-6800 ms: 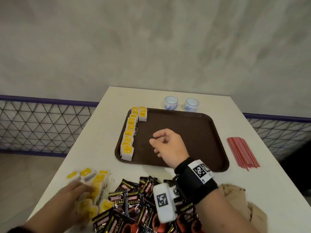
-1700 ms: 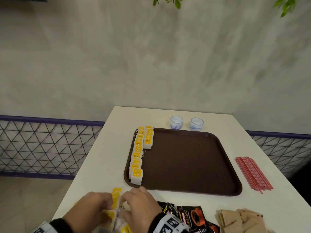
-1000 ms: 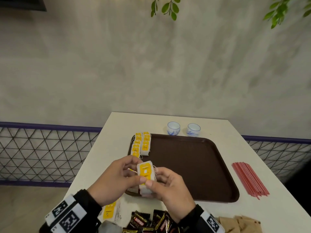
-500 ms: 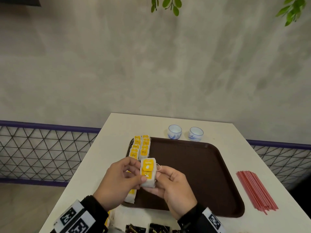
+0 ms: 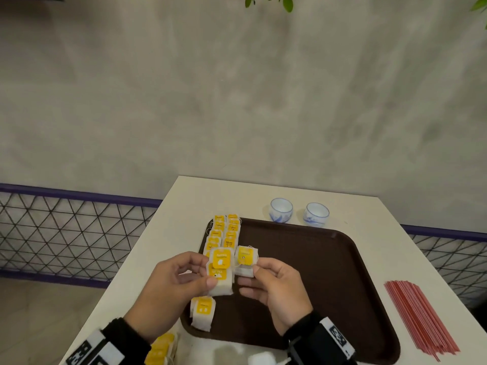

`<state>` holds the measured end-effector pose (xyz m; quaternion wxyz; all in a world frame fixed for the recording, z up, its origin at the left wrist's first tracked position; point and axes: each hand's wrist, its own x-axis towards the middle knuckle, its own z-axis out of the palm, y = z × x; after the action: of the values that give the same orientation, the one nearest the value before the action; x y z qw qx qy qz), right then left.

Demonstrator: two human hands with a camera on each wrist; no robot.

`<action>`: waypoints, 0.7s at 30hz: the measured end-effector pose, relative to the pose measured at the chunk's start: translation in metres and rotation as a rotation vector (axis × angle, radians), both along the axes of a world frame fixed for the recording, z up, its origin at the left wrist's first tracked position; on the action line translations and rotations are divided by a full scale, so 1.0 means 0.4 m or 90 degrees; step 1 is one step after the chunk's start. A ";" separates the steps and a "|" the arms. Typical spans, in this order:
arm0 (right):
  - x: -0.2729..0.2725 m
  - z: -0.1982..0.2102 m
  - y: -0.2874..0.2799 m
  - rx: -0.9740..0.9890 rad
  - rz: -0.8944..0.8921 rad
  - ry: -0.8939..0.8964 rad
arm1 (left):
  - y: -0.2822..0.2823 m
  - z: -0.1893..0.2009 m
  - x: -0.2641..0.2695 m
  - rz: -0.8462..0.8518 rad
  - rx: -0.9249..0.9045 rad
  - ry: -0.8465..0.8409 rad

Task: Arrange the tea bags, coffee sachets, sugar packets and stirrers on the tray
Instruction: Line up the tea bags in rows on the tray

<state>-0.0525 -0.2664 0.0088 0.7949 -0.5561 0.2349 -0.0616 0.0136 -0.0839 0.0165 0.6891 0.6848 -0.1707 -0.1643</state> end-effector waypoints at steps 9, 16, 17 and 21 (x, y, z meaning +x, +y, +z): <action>0.203 -0.122 -0.082 -0.227 0.024 0.186 | 0.076 -0.022 0.034 0.088 -0.001 0.029; 0.290 -0.157 -0.040 -0.267 0.022 0.241 | 0.085 -0.028 0.046 0.104 0.006 0.035; 0.292 -0.161 -0.038 -0.277 0.014 0.244 | 0.085 -0.029 0.048 0.104 0.004 0.036; 0.289 -0.173 -0.039 -0.317 -0.010 0.252 | 0.083 -0.031 0.050 0.101 0.008 0.036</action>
<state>0.0631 -0.2818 -0.0605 0.5726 -0.7330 0.3670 -0.0138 0.0334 -0.0506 0.0042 0.7000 0.6958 -0.0953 -0.1293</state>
